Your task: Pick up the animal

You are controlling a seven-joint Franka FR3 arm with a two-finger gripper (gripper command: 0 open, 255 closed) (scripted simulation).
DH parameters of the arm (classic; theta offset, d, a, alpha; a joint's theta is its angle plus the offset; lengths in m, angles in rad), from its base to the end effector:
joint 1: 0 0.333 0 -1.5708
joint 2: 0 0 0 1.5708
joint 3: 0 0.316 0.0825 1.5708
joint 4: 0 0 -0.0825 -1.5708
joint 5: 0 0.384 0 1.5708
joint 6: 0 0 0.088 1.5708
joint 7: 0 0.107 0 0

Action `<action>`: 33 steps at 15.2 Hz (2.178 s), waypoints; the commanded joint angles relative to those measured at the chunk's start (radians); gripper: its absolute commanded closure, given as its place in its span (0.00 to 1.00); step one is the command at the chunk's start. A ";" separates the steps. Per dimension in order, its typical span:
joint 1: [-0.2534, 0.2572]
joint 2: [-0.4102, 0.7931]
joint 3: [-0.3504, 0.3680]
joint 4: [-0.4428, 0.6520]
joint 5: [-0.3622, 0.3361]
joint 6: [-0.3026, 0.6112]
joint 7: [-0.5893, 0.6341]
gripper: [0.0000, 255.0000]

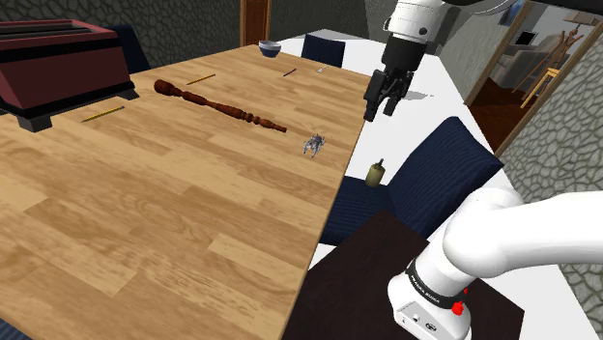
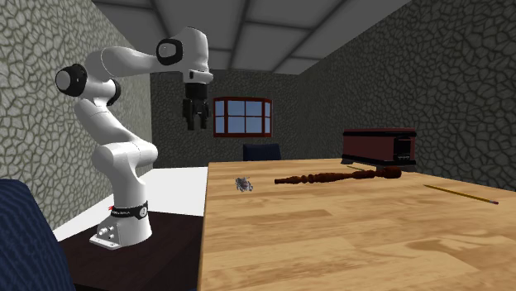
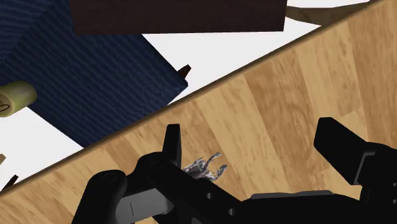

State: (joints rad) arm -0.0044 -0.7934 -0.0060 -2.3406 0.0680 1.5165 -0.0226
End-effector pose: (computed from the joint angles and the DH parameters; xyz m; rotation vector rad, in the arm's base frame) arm 0.2993 0.0039 0.5956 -3.0685 -0.0256 0.0454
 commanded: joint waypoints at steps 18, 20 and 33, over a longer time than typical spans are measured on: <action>-0.163 0.640 0.163 0.188 0.000 0.332 0.683 0.00; -0.166 0.670 0.163 0.191 -0.005 0.353 0.709 0.00; -0.165 0.700 0.164 0.133 -0.007 0.441 0.708 1.00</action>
State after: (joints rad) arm -0.1697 -0.0946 0.1586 -2.2071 0.0612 1.9560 0.6858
